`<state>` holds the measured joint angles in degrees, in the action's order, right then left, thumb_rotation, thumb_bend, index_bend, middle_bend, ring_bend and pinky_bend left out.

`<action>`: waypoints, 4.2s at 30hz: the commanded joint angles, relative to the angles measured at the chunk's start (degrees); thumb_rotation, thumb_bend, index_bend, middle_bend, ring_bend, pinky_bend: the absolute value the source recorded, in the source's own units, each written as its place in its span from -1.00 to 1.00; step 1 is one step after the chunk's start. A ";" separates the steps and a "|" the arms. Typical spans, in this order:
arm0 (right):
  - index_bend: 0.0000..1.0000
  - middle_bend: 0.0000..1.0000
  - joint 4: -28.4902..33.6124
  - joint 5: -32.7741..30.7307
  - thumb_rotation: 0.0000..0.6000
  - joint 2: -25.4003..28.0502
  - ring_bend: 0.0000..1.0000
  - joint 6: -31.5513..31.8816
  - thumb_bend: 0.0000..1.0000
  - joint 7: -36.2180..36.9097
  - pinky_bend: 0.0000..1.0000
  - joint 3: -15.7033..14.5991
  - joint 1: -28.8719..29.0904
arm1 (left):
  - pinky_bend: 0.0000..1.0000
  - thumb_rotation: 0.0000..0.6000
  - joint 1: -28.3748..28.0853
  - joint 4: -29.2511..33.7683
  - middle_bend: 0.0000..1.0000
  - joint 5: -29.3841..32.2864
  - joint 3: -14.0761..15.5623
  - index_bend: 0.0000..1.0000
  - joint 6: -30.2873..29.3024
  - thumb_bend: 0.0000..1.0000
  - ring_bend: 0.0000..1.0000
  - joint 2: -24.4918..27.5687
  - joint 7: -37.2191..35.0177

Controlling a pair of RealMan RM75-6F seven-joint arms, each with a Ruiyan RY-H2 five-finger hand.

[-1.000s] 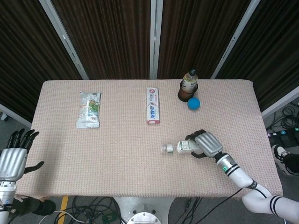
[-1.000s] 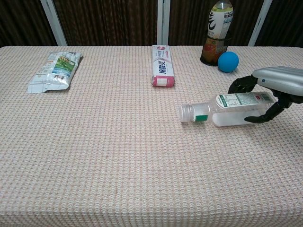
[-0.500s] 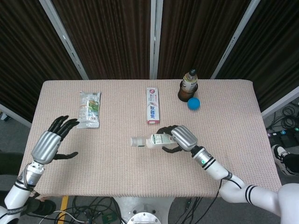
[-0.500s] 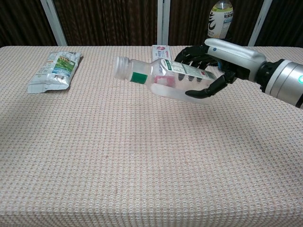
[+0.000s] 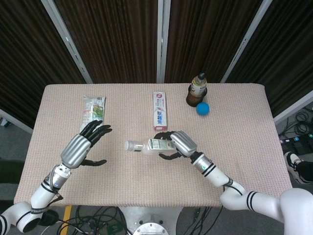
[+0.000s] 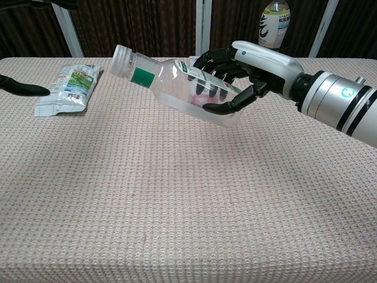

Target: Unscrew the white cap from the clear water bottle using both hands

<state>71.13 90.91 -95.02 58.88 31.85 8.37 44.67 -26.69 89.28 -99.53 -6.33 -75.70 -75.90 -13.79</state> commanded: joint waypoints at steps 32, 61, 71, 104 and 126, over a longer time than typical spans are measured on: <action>0.39 0.19 1.25 -1.04 1.00 -1.92 -0.09 -0.56 0.31 -0.94 -0.05 -1.35 2.90 | -0.96 1.00 -5.35 -0.48 -0.78 2.88 -1.61 -0.73 -1.61 -1.00 -1.00 -5.37 0.01; 0.40 0.20 2.87 -0.99 1.00 -0.69 -0.08 1.45 0.33 -1.36 -0.05 -1.60 2.52 | -0.96 1.00 -5.46 1.07 -0.78 3.01 -0.72 -0.73 -3.49 -1.00 -1.00 -3.77 0.57; 0.40 0.20 2.05 -1.33 1.00 -1.60 -0.08 0.89 0.33 -1.17 -0.04 -1.45 3.04 | -0.96 1.00 -5.93 2.27 -0.78 2.48 -0.88 -0.72 -4.06 -1.00 -1.00 -3.29 -0.23; 0.41 0.20 1.32 -1.42 1.00 -1.98 -0.06 0.96 0.35 -0.66 -0.01 -1.65 3.18 | -0.96 1.00 -6.34 2.59 -0.78 2.77 -0.87 -0.70 -4.39 -1.00 -1.00 -3.13 0.44; 0.41 0.20 1.88 -0.90 1.00 -1.18 -0.06 2.28 0.35 -0.02 0.01 -1.86 2.63 | -0.96 1.00 -6.05 2.15 -0.78 3.34 -0.68 -0.70 -4.50 -1.00 -1.00 -3.14 0.69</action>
<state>73.01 90.01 -96.19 61.16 31.84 6.51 47.30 -32.75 91.41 -96.18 -7.00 -80.19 -79.06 -13.11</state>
